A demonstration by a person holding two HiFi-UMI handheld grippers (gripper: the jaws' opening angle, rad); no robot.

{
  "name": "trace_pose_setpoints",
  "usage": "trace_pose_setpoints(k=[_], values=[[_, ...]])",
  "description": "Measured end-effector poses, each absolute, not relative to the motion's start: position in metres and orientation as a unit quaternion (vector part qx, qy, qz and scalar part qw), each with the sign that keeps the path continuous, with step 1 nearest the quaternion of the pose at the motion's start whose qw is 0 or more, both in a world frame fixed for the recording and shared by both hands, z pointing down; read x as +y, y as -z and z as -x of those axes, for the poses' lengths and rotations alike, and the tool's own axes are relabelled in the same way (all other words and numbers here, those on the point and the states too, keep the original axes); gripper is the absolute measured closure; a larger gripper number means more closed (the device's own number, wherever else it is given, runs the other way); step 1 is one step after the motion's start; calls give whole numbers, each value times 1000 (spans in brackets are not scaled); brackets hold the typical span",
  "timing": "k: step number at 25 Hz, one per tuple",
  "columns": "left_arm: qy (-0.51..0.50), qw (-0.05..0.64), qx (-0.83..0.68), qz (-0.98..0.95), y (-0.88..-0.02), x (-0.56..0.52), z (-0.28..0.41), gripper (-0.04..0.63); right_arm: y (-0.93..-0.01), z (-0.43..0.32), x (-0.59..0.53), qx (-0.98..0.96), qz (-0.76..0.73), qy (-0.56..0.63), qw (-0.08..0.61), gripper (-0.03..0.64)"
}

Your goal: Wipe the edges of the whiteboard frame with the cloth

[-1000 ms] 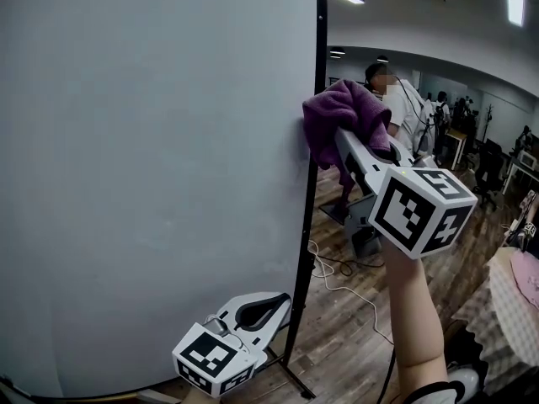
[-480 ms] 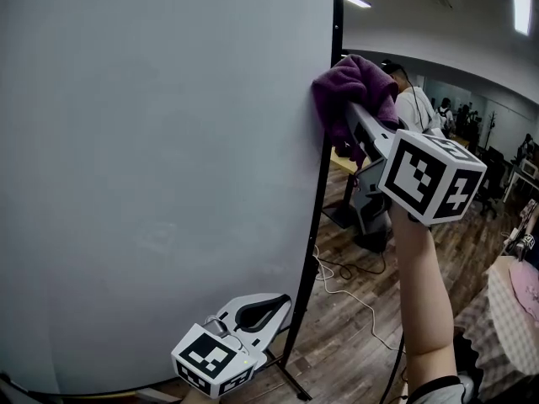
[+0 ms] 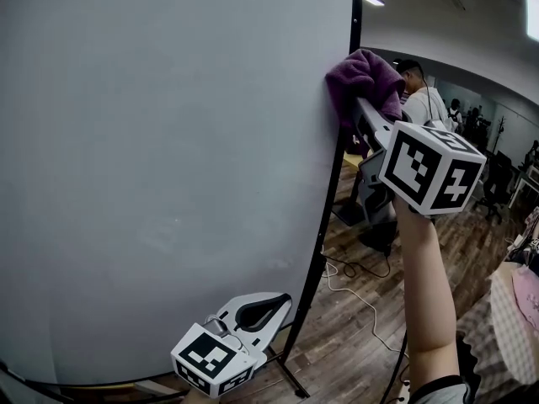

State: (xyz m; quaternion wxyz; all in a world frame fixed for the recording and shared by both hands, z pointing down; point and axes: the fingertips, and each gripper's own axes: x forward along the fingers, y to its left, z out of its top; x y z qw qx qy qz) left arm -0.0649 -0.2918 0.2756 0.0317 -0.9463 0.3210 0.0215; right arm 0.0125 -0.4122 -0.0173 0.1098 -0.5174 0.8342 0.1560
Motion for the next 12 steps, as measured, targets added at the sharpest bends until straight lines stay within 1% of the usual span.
trace_pose_setpoints(k=[12], values=[[-27,28,318,947,-278,-291,61,580,-4,-11,-414,839,515,-148,98,551]])
